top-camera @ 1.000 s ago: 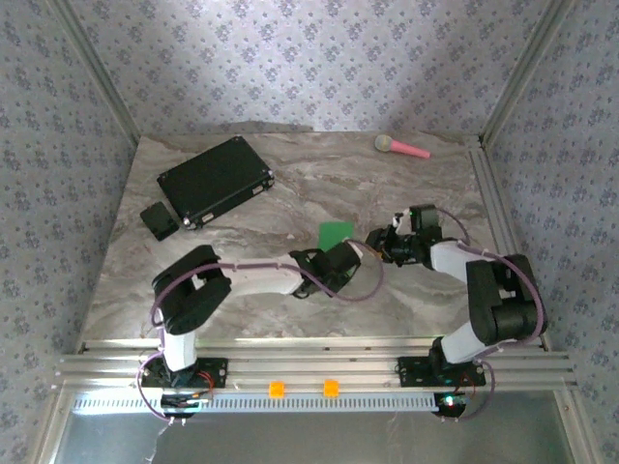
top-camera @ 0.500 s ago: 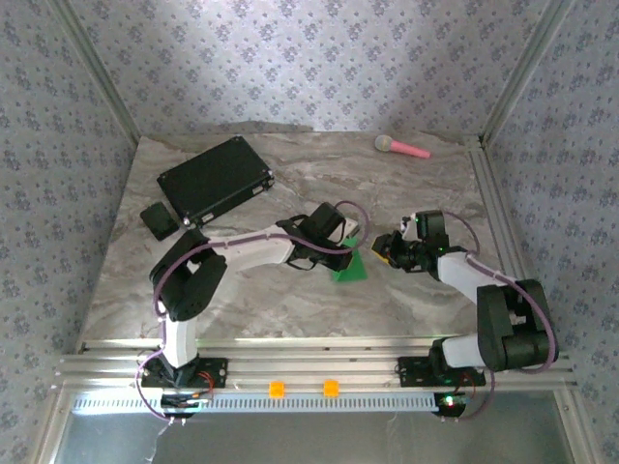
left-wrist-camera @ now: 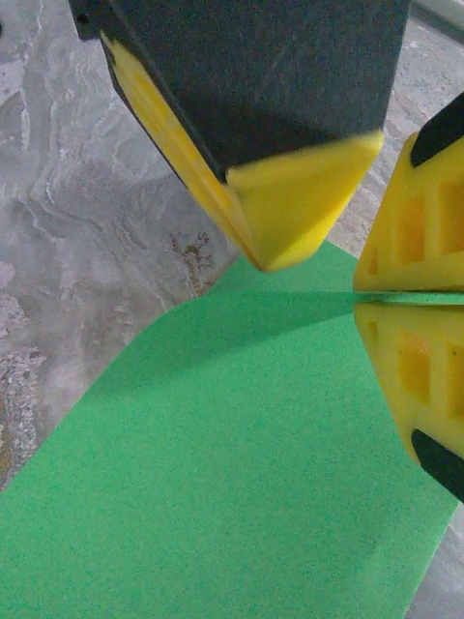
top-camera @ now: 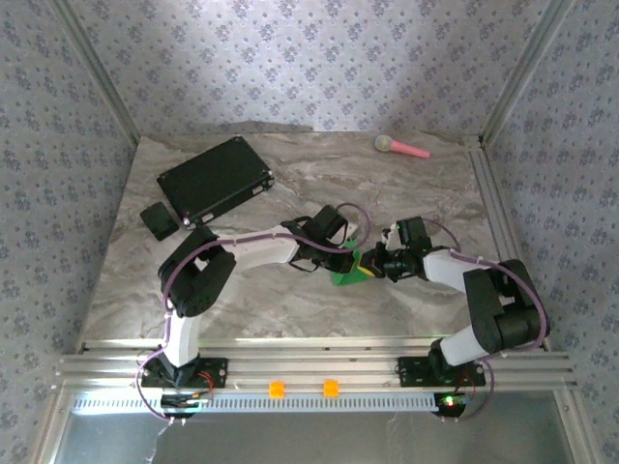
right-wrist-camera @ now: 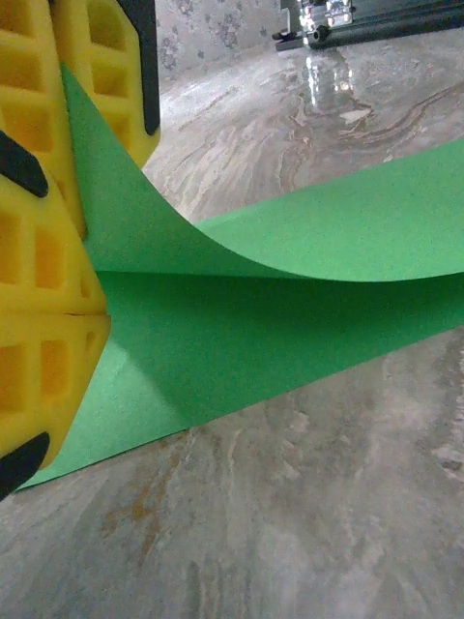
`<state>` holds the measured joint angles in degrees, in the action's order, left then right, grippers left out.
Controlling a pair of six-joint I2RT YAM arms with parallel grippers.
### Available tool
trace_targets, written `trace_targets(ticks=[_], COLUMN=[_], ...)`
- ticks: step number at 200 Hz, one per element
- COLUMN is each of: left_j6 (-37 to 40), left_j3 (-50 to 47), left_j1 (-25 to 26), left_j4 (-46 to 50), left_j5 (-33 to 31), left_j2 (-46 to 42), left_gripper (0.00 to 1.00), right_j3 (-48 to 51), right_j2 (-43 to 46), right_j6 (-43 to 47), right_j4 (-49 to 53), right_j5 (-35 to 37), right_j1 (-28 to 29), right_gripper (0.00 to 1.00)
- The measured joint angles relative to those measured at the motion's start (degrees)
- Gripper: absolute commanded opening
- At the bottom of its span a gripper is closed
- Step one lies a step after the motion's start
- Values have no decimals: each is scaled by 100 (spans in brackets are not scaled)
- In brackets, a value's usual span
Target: Fold a paper plane with a square sheet of paper (pick it up from the middle)
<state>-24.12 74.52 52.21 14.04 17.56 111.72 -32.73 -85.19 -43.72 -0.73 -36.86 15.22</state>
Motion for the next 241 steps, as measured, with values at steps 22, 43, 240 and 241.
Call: trace_targets(ticks=[22,43,240,241], left_j6=[0,2,181,181], left_j3=[0,0,-260,-260], left_j1=[0,0,42,42], left_j4=[-2,0,-267,-267], left_j5=[2,0,-503,-503], left_j2=[0,0,-260,-260], left_gripper=[12,15,34,34], right_j3=[0,-50,-245,-245], right_j2=[-160,-278,-476,-476], right_j6=[-46,-42,195,199], right_j4=[-105,-87,363,363], right_j5=[2,76,459,459], right_j1=[101,186,136,136], right_gripper=[4,3,2,2])
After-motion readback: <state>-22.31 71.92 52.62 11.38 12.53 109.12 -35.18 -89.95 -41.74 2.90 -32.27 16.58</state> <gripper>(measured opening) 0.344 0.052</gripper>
